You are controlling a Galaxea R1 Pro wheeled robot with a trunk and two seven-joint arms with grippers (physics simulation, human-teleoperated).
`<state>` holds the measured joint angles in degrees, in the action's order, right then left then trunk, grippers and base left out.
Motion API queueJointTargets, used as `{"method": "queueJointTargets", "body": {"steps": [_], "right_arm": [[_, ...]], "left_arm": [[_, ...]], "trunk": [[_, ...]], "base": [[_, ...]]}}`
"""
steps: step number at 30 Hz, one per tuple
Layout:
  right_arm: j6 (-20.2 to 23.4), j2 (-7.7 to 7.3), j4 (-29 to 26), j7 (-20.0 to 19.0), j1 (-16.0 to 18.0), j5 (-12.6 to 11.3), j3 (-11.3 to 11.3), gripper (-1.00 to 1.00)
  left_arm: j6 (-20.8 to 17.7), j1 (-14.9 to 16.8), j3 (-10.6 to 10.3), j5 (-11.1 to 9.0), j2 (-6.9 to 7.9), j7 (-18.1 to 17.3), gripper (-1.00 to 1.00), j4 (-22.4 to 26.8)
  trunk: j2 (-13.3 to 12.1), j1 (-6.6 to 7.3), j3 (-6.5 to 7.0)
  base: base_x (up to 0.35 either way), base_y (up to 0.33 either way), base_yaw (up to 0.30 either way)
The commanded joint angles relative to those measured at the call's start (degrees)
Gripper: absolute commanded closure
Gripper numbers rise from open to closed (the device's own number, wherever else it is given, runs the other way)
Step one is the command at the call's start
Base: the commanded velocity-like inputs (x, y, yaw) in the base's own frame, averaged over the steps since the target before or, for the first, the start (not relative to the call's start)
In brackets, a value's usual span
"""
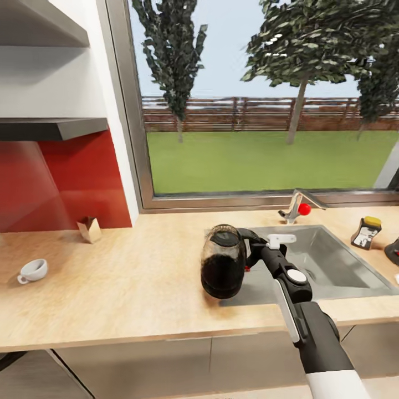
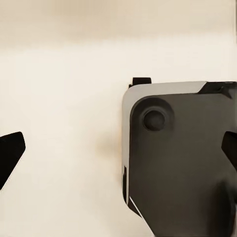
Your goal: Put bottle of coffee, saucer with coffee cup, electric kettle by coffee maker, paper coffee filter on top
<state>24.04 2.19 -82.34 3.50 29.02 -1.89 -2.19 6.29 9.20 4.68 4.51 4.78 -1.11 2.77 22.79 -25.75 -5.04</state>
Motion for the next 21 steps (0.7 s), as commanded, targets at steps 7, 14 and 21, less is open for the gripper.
{"method": "queueJointTargets", "body": {"steps": [7, 14, 21], "right_arm": [[0.3, 0.02, -0.1, 0.37, 0.07, -0.3, -0.09, 1.0], [0.3, 0.03, -0.1, 0.37, 0.07, -0.31, -0.09, 1.0], [0.3, 0.02, -0.12, 0.37, 0.07, -0.46, -0.09, 1.0]], "left_arm": [[0.13, 0.03, 0.16, 0.8, 0.02, -0.12, -1.0, -0.07], [0.21, 0.03, 0.17, 0.7, 0.02, -0.12, -1.0, -0.21], [0.22, 0.03, 0.16, 0.6, -0.02, -0.12, -1.0, -0.2]], "trunk": [[0.13, -0.03, -0.4], [0.13, -0.03, -0.64], [0.13, -0.03, -0.67]], "base": [[0.0, 0.0, -0.281], [0.0, 0.0, -0.282], [0.0, 0.0, -0.296]]}}
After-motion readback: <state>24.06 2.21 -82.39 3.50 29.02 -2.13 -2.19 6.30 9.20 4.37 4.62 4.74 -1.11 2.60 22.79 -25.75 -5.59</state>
